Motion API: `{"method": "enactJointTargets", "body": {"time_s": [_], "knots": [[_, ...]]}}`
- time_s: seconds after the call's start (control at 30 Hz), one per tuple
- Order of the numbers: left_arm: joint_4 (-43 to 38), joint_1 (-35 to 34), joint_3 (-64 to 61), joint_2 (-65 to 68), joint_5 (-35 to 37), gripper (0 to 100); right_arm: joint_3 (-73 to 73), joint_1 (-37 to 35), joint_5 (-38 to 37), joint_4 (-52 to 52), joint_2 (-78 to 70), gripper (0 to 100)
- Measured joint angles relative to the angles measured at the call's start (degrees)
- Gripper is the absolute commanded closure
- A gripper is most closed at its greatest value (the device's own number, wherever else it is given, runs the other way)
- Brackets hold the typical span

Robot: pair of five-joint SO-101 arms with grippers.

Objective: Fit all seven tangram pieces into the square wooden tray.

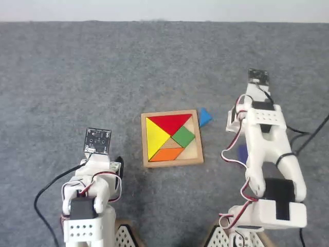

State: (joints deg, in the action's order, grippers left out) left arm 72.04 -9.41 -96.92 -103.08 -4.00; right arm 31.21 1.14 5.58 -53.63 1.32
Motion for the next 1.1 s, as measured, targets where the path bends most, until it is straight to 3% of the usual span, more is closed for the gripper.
{"method": "enactJointTargets", "body": {"time_s": [0.17,0.77,1.1], "knots": [[0.0,0.0,0.0,0.0,0.0,85,4.6,0.4,1.5,7.7,0.0,83.8],[0.0,0.1,0.0,0.0,0.0,85,6.1,1.9,1.5,8.8,0.1,83.4],[0.0,0.0,0.0,0.0,0.0,85,2.5,2.3,-3.7,-5.5,3.3,83.2]]}}
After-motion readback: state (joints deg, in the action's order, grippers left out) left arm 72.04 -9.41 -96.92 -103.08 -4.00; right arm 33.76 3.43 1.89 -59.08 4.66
